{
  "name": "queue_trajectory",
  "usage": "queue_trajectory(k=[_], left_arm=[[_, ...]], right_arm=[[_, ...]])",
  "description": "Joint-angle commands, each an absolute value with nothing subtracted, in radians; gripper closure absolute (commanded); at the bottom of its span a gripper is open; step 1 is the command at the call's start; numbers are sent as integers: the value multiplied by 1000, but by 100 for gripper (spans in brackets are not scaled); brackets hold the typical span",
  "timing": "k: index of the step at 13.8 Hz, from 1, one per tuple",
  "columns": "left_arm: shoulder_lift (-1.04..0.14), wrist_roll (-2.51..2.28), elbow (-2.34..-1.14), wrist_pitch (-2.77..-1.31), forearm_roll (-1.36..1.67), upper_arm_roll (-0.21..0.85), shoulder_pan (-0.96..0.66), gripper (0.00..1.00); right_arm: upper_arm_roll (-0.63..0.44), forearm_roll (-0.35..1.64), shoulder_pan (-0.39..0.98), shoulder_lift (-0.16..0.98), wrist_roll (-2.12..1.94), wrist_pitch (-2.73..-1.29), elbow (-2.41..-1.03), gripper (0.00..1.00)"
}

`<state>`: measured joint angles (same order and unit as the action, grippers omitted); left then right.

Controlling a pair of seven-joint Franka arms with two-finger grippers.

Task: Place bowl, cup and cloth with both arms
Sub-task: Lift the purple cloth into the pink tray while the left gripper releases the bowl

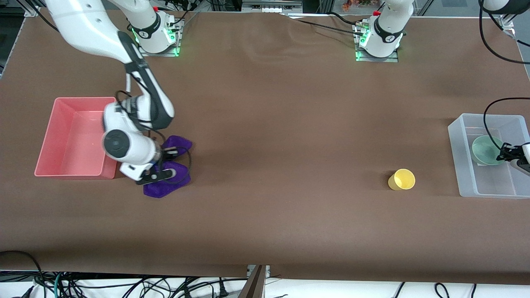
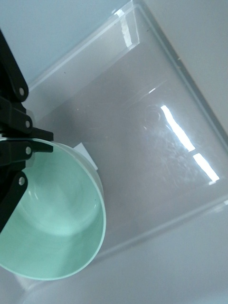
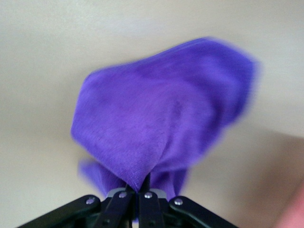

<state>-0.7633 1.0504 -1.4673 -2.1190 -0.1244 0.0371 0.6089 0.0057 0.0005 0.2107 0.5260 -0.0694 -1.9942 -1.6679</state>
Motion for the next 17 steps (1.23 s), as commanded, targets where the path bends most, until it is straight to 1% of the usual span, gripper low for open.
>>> queue_trajectory(k=[1, 3, 4, 7, 8, 10, 12, 15, 16, 17], left_arm=[[-775, 1078, -1430, -2103, -104, 48, 620, 1], [-759, 1075, -1427, -2086, -104, 55, 620, 0], [-720, 1074, -1424, -2054, -107, 63, 612, 0], [-602, 1063, -1369, -1863, -112, 95, 536, 0], [-583, 1052, -1347, -1823, -107, 95, 488, 0], [-575, 947, -1327, -1801, -104, 95, 395, 0], [-583, 738, -1331, -1802, -103, 91, 294, 0], [-659, 389, -1344, -1813, -86, 91, 184, 0], [-691, 332, -1344, -1827, -86, 91, 178, 0], [-716, 302, -1353, -1853, -72, 91, 169, 0]], right_arm=[[-66, -5, 184, 482, -202, -1736, -1525, 100], [-159, -34, 184, 451, -344, -1585, -1456, 100], [-202, -53, 183, 434, -417, -1531, -1433, 100], [-322, -75, 183, 410, -592, -1412, -1394, 100], [-366, -77, 183, 410, -656, -1405, -1394, 100], [-431, -86, 167, 419, -756, -1423, -1407, 100], [-437, -75, 131, 426, -769, -1459, -1455, 100], [-437, -71, 112, 428, -762, -1551, -1532, 100], [-437, -69, 112, 428, -749, -1554, -1537, 53], [-437, -68, 112, 428, -749, -1551, -1536, 1]])
